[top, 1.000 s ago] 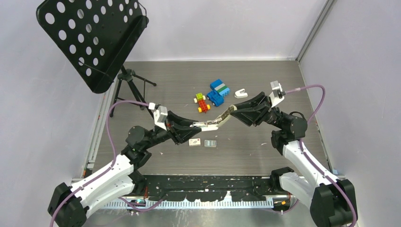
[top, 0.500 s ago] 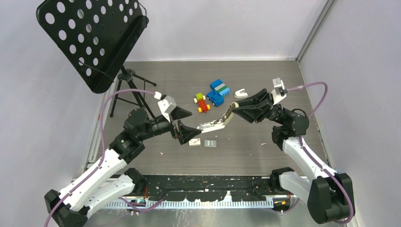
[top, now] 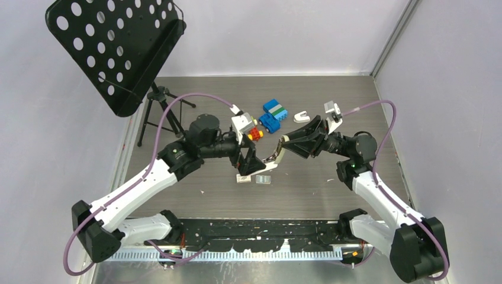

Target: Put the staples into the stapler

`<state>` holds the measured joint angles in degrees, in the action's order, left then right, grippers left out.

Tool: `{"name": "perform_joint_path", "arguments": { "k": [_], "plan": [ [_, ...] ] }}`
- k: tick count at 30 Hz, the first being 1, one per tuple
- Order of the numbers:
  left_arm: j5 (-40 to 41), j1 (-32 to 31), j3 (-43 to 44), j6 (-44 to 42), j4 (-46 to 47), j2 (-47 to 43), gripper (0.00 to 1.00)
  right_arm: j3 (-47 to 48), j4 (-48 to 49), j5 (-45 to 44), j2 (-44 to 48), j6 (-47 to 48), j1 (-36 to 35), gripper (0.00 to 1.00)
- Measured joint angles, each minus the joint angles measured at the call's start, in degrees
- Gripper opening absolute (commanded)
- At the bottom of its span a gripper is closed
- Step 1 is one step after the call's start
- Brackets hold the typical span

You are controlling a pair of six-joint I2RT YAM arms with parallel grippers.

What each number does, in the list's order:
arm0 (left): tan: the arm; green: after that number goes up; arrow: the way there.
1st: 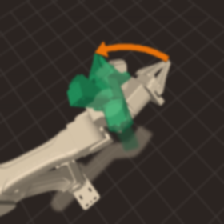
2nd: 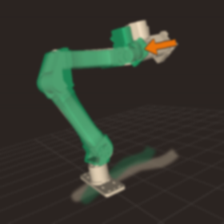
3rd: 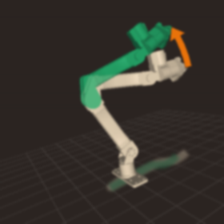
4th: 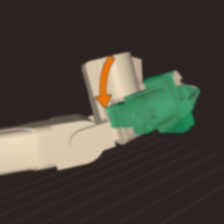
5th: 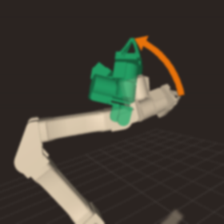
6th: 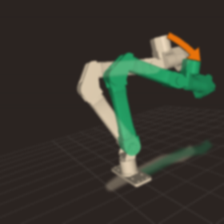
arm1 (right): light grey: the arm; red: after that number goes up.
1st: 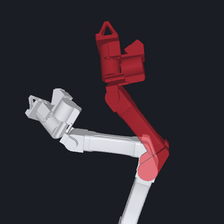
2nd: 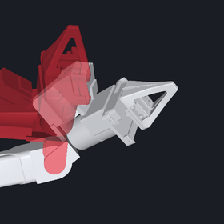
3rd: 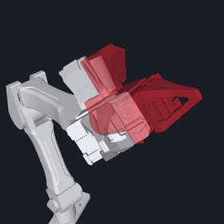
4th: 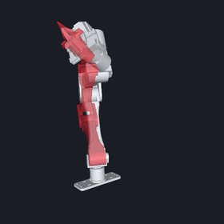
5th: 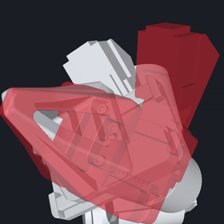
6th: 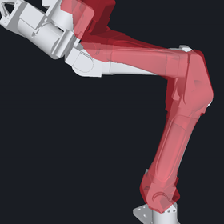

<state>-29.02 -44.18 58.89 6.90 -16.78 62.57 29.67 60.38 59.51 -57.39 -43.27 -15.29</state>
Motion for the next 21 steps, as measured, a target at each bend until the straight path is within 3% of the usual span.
{"name": "perform_joint_path", "arguments": {
  "k": [8, 14, 21],
  "plan": [
    [6.05, -5.62, 3.39, -0.9, -3.65, 3.89, 0.77, 2.6, -18.51, -1.6, 4.33, 13.55, -3.06, 0.0],
    [7.87, -7.37, 4.39, -1.73, -4.63, 7.37, 0.58, 2.71, -22.95, -2.05, 4.37, 16.7, -4.07, 0.0],
    [8.5, -8.72, 4.85, -2.89, -5.77, 9.38, 0.42, 2.71, -24.44, -2.67, 4.37, 17.75, -4.17, 0.0]
  ]
}}
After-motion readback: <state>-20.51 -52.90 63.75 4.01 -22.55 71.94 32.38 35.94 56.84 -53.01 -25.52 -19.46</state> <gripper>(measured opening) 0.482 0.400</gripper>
